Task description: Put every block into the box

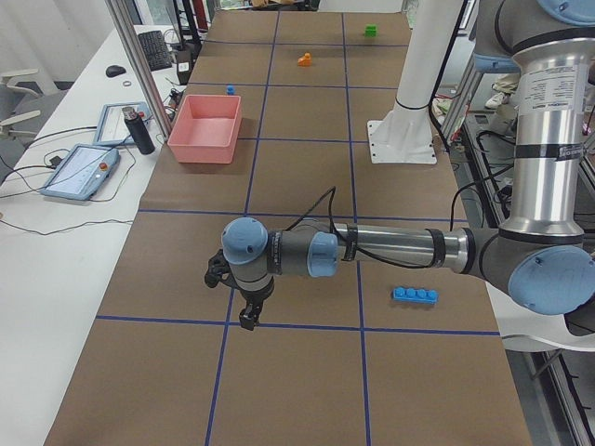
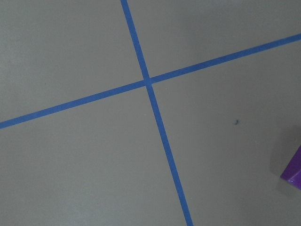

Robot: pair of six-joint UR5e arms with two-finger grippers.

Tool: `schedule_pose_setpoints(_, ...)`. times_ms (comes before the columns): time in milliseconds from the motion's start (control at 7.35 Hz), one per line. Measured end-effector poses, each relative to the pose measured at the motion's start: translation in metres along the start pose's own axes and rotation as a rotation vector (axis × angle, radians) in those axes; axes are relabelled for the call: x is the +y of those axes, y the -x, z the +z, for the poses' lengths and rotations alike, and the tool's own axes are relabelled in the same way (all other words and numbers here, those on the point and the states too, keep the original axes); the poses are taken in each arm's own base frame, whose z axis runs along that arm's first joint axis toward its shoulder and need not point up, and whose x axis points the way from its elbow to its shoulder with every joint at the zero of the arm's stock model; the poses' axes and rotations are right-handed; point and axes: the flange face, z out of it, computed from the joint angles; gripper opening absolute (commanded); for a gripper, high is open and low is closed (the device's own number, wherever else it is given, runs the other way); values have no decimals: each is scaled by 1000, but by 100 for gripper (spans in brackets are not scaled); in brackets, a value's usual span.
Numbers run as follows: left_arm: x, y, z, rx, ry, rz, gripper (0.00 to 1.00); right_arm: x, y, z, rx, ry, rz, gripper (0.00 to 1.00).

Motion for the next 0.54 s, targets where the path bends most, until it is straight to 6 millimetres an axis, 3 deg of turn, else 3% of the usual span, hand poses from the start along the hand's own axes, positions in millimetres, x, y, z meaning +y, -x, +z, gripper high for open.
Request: schedule_pose_setpoints(544,-9,-5,-7,-20,-68,67,100,-5,14,-1,-43,-15,-27,100)
